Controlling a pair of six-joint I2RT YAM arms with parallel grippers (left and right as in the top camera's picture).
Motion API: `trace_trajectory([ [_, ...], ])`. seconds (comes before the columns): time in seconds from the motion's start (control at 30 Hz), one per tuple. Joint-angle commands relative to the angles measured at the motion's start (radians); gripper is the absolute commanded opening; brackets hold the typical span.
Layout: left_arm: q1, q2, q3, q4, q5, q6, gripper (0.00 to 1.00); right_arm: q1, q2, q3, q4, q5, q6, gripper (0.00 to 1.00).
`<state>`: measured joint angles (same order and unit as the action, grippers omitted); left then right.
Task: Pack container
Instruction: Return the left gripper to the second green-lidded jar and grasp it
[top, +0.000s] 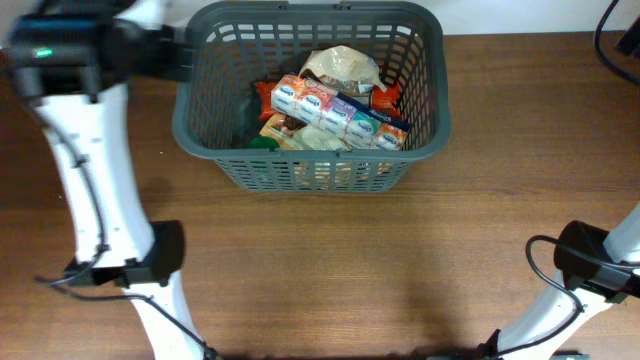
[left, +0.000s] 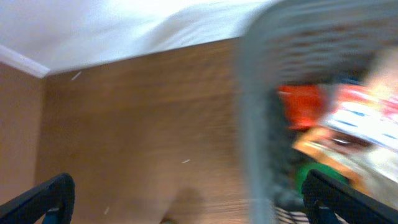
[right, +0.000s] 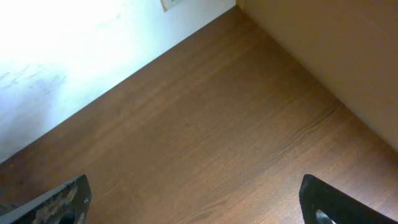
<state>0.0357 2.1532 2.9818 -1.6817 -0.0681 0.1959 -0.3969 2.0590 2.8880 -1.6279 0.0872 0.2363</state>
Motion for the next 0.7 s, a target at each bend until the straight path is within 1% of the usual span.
trace_trajectory([
  [0.0, 0.127, -0.003, -0.053, -0.006, 0.011, -0.065, 0.99, -0.003, -0.008, -0.005, 0.000, -0.001, 0.012, 0.99],
  [0.13, 0.245, -0.003, -0.236, -0.006, 0.113, -0.064, 0.99, -0.003, -0.008, -0.005, 0.000, -0.001, 0.012, 0.99],
  [0.2, 0.287, -0.003, -0.355, -0.006, 0.114, -0.056, 0.99, -0.003, -0.008, -0.005, 0.000, -0.001, 0.012, 0.99],
  [0.3, 0.341, -0.003, -0.550, -0.006, 0.114, -0.007, 0.99, -0.003, -0.008, -0.005, 0.000, -0.001, 0.012, 0.99],
  [0.33, 0.370, -0.003, -0.650, -0.003, 0.119, -0.007, 0.99, -0.003, -0.008, -0.005, 0.000, -0.002, 0.012, 0.99],
  [0.57, 0.433, -0.003, -0.913, 0.035, 0.140, 0.024, 0.99, -0.003, -0.008, -0.005, 0.000, -0.001, 0.012, 0.99],
  [0.67, 0.437, -0.003, -1.023, 0.098, 0.140, 0.023, 0.99, -0.003, -0.008, -0.005, 0.000, -0.001, 0.012, 0.99],
])
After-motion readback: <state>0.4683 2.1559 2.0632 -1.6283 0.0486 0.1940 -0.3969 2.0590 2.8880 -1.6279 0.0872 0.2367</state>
